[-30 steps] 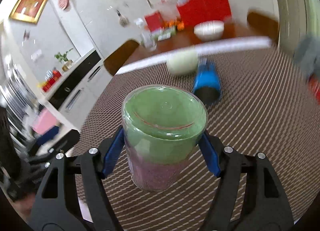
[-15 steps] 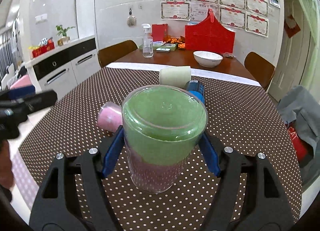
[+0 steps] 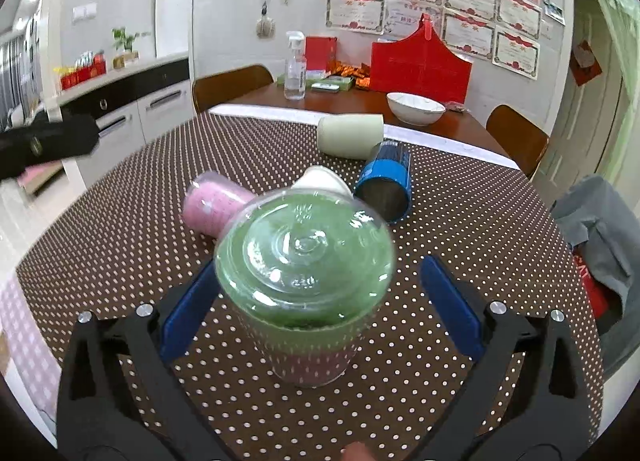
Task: Flip cup upside down
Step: 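Open the right tool and withdraw it from the inverted jar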
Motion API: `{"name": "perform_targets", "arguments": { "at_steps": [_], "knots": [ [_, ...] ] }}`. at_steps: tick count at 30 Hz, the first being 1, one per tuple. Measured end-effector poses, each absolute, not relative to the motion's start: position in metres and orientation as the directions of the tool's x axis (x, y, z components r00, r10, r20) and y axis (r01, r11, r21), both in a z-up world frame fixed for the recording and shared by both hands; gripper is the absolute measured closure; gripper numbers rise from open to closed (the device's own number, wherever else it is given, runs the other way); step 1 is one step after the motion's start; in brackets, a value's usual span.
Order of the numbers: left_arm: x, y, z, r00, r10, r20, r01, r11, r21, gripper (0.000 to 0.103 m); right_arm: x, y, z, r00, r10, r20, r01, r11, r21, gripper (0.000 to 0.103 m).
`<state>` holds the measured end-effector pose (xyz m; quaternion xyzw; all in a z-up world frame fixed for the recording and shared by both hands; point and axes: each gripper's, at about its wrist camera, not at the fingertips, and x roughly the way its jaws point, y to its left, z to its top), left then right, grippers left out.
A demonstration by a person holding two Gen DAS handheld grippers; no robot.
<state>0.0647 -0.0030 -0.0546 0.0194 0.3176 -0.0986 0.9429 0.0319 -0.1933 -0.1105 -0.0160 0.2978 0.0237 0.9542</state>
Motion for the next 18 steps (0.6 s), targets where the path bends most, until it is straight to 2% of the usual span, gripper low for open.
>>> {"name": "perform_targets", "arguments": {
  "at_steps": [12,18],
  "knots": [
    [0.049,-0.010,-0.041,0.794,-0.205,-0.573,0.231,0.973,-0.027,0.004,0.015,-0.229,-0.058,0.827,0.103,-0.552,0.034,0.972,0.232,0.006],
    [0.037,-0.016,-0.025,0.817,-0.203,-0.540,0.235,0.972,-0.009,0.004,0.003,-0.243,-0.031,0.841,0.035,-0.540,0.120,0.961,0.248,0.006]
  ]
}}
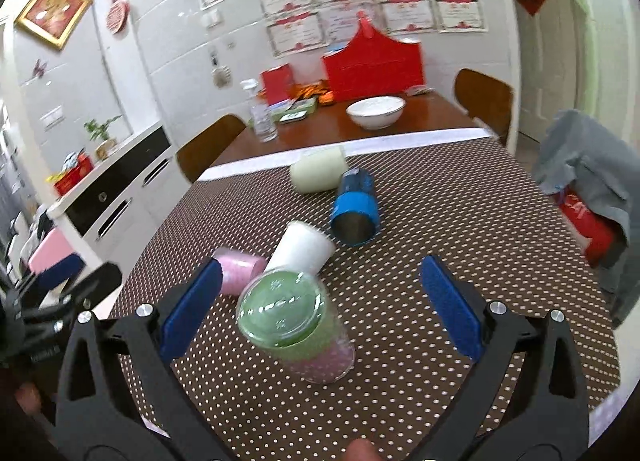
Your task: Flip cup upside down
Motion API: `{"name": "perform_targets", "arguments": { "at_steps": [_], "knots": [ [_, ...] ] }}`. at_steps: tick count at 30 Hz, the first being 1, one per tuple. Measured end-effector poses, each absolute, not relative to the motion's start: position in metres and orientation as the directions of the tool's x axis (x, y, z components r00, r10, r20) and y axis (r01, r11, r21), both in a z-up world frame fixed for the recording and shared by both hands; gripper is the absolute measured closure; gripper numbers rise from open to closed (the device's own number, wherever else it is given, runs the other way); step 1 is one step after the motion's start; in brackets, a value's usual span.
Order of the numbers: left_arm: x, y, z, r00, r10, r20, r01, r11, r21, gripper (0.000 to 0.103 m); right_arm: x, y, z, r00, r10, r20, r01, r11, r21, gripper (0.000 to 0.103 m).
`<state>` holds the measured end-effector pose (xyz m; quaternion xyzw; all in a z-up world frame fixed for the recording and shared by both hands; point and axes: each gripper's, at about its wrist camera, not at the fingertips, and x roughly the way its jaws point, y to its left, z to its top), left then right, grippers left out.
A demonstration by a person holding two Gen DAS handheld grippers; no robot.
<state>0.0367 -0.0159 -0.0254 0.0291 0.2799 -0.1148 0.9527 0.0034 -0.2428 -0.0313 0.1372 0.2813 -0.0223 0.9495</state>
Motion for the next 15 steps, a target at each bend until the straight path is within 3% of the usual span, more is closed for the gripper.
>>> {"name": "perform_targets", "arguments": {
  "at_steps": [15],
  "knots": [
    [-0.006,-0.022,0.016,0.873,-0.180,-0.454,0.222,0.974,0.040,0.004,-0.049,-0.231,0.007,0.882,-0.156,-0.445,0.220,0.971,0.095,0.006]
  ]
}}
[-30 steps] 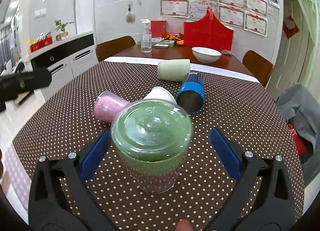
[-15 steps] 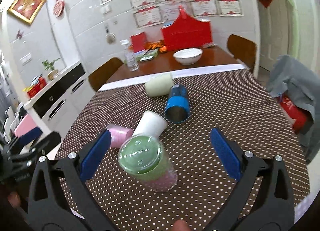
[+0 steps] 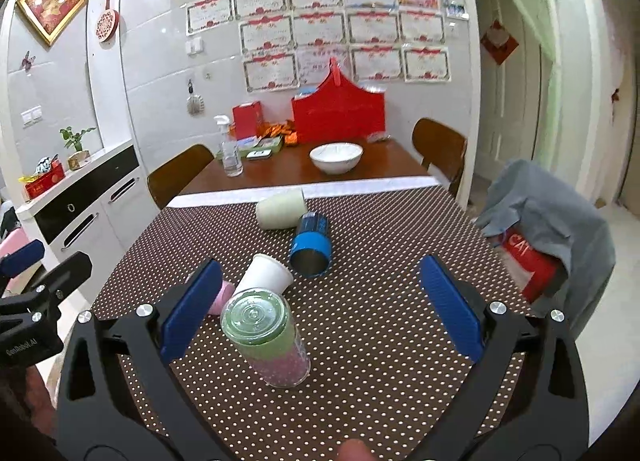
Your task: Flip cup upside down
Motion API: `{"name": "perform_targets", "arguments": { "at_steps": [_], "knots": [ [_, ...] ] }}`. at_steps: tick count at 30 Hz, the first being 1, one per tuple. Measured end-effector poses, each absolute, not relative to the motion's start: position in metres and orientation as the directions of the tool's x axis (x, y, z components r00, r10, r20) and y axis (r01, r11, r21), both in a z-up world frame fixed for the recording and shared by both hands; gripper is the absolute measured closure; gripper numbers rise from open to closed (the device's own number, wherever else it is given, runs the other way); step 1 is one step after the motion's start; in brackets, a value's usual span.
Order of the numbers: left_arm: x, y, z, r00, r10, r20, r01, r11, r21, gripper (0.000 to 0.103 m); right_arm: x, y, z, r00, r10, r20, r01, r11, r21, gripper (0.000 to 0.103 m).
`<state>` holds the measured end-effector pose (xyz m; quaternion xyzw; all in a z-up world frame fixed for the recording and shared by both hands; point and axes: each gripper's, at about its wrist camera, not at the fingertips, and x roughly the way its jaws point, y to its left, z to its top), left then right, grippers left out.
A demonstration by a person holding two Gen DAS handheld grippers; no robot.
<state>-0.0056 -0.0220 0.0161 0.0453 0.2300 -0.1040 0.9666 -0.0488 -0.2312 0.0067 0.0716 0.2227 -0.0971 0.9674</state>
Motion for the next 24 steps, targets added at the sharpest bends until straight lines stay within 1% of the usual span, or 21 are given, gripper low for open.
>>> {"name": "perform_targets", "arguments": {
  "at_steps": [9,24],
  "knots": [
    [-0.026,-0.020,0.031,0.897,-0.170,-0.407,0.204,0.978,0.042,0.004,-0.064,-0.227,0.016,0.899,-0.167,-0.404,0.221,0.971,0.090,0.006],
    [-0.039,-0.024,0.039,0.909,-0.175,-0.379,0.209,0.977,0.049,0.004,-0.071,-0.228,0.019,0.904,-0.165,-0.396,0.220,0.970,0.099,0.006]
  ]
}}
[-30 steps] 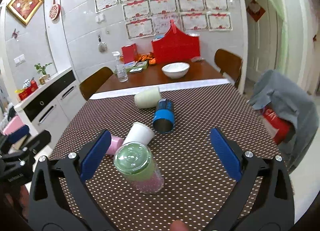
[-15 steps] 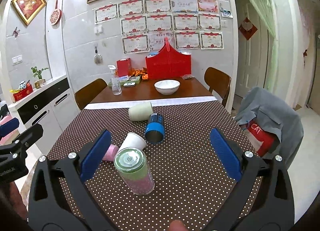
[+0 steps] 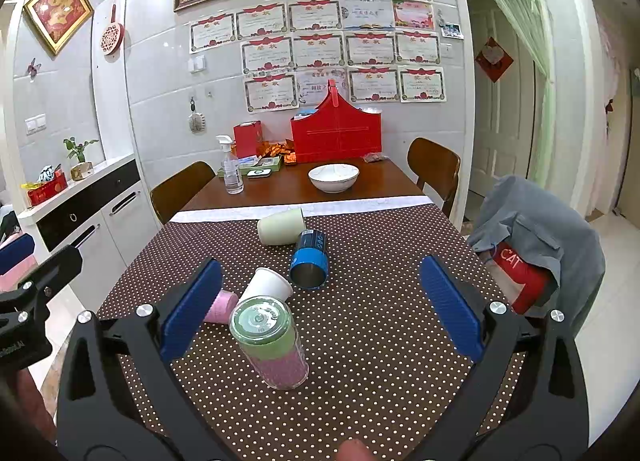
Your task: Flip cup upside down
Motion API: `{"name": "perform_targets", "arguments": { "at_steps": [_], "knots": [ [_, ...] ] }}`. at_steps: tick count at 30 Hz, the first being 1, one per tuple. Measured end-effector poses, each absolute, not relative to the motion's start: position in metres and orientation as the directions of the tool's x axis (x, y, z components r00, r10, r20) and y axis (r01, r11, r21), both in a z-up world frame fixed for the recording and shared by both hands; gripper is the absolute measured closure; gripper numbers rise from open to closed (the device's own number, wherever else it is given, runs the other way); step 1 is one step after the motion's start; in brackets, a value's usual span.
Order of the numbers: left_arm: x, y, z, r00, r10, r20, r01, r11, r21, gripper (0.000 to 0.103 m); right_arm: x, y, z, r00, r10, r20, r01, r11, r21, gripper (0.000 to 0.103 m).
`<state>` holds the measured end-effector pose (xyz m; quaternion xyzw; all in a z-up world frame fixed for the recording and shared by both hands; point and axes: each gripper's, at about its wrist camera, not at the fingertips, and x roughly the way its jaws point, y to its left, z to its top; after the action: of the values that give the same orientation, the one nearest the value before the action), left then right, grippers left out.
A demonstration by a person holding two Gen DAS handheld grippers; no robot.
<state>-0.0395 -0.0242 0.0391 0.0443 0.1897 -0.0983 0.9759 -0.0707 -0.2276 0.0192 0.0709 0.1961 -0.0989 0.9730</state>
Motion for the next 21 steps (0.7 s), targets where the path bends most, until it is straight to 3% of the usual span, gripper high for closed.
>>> {"name": "perform_targets", "arguments": {
  "at_steps": [21],
  "knots": [
    [-0.0442,-0.0202,0.0422,0.917,-0.161,-0.365,0.192,0.980,0.052,0.004,-0.0698,-0.2278,0.0212,0.903,-0.151,-0.402,0.212,0.971,0.110,0.006]
  ]
}}
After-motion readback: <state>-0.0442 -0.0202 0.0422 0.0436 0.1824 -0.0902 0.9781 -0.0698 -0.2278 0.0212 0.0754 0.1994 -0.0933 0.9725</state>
